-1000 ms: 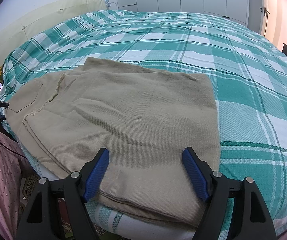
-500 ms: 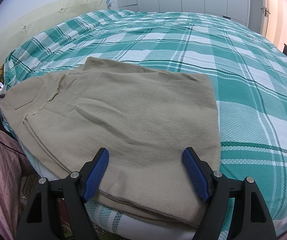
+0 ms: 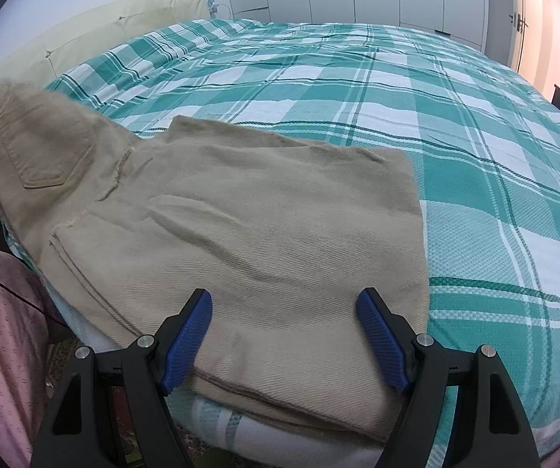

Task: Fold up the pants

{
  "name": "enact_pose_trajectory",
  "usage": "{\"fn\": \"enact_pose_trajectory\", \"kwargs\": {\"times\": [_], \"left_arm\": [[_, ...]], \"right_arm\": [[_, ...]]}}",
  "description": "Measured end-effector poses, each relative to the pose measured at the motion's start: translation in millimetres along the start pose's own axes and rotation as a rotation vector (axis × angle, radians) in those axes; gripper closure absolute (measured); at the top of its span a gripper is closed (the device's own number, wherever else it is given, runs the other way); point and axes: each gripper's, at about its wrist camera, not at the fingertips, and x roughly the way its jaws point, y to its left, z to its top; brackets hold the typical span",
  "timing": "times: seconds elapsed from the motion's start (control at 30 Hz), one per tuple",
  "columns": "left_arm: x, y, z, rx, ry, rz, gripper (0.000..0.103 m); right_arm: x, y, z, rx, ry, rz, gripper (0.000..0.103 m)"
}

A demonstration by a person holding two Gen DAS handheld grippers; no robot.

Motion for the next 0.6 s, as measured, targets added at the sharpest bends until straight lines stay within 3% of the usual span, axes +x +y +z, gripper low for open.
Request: {"fn": "enact_pose_trajectory", "kwargs": {"times": [0.1,0.27,0.37,0.43,0.47,0.53,0.6], "left_arm": [[42,-49,-20,0.115,0.067,-0.04,0.088],[139,-89,-69,0.178,0.239,-0.068,0.086],[203,-104,-111,0.25,0.368,-0.043,0.069],[227,-114,-134,0.305,0.436,0.019,0.058],[224,-117,-137,0.313,0.434,0.037,0.056],[205,-117,-130,0.284,0.407,0.002,0.042],[172,-109,-112,0.244,0.333,-0.039,0.021]], "right_arm": [[-14,-9,3,0.058,-0.004,0.059,0.026],[-45,-26,1,0.131,-0.095,0.07,0.026],[-56,-37,1,0.171,-0.138,0.067,0.026],[-60,-46,2,0.212,-0.154,0.077,0.026],[-63,-51,3,0.233,-0.16,0.087,0.026],[-67,-60,6,0.273,-0.17,0.104,0.026],[-69,-68,11,0.308,-0.174,0.124,0.026]]}}
